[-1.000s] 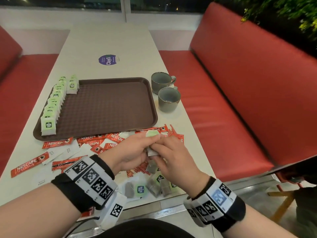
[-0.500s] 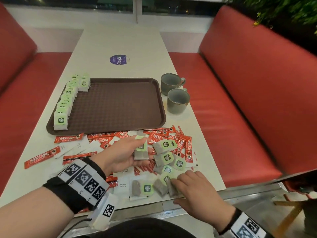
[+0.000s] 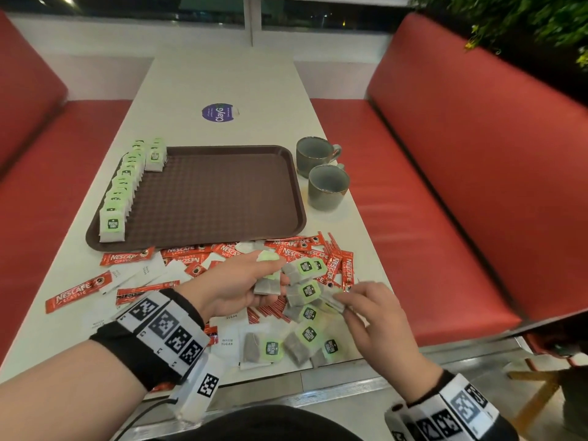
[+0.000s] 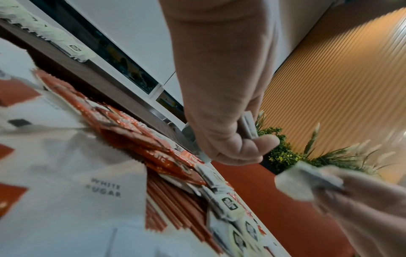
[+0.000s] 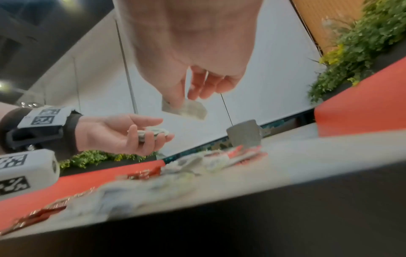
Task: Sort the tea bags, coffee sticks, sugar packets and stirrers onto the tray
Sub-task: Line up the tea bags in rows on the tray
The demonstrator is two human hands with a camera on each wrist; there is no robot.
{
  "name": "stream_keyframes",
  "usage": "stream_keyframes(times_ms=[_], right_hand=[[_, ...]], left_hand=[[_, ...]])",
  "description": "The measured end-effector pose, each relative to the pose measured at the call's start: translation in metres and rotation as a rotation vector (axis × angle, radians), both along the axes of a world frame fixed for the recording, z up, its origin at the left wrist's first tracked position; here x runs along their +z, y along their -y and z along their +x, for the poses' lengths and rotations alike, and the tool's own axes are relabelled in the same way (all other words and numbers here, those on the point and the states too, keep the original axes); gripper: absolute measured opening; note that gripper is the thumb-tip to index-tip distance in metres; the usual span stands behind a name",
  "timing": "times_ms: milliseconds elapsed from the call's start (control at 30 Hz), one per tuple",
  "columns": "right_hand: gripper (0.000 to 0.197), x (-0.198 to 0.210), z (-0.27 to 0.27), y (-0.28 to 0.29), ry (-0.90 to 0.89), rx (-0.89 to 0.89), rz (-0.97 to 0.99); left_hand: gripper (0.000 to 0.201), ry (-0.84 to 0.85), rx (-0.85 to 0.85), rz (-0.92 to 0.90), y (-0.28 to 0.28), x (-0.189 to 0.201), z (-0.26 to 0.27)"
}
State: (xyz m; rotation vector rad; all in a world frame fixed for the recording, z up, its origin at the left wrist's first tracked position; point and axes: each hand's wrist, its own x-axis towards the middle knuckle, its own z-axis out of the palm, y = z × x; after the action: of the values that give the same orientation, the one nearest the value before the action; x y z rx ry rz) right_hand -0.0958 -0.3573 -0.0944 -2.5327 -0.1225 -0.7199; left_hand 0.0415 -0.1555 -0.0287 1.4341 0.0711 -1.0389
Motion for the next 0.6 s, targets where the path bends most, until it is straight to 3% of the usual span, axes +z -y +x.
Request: stream_keyframes(times_ms=[167,267,367,467,600], right_hand=[[0.023,0.034,0.034,-0.016,0.202,0.123,0.010],[0.017,0.034,0.049,-0.031,0.198,0.210,-0.032],[0.018,0.030,0.051,-0.042,0.120,0.264,-0.051],[0.023,0.026,0.036,-0.039,0.023,0.258,-0.060],[0.023,0.017,0.007,-0.032,-0.182,0.365,-0.296]], left_hand=[[0.054,-0.045,-0.176,-0.098,0.009,0.009,-0.004],[0.041,-0.040,-0.249,-0.145,0.010,0.009,-0.004],[0.025,-0.059,-0.172,-0.138,0.004,0.007,0.000],[0.027,-0.086,-0.050,-0.097,-0.005,0.003,0.003],[0.025,-0.117,0.084,-0.085,-0.015,-0.003,0.007]])
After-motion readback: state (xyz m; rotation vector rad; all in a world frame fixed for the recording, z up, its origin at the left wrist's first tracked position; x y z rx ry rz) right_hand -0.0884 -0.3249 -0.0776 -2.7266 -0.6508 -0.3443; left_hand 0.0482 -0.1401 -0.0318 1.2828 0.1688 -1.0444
